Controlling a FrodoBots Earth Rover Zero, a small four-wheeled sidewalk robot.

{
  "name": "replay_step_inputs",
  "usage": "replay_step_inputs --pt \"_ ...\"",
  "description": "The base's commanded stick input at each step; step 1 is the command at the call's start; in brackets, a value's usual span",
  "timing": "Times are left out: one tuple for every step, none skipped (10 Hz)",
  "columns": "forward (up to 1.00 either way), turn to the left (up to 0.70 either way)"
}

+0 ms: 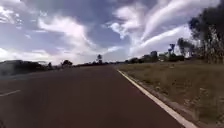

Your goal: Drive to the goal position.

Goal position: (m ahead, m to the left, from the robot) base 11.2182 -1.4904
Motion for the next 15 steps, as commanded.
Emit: replay_step_inputs --pt "1.00 0.00" --pt "1.00 0.00" --pt "1.00 0.00" --pt "1.00 0.00" --pt "1.00 0.00" --pt "1.00 0.00" --pt "1.00 0.00" --pt "1.00 0.00" --pt "1.00 0.00" --pt "1.00 0.00" --pt "1.00 0.00" --pt "1.00 0.00" --pt "1.00 0.00" --pt "1.00 0.00" --pt "1.00 0.00"
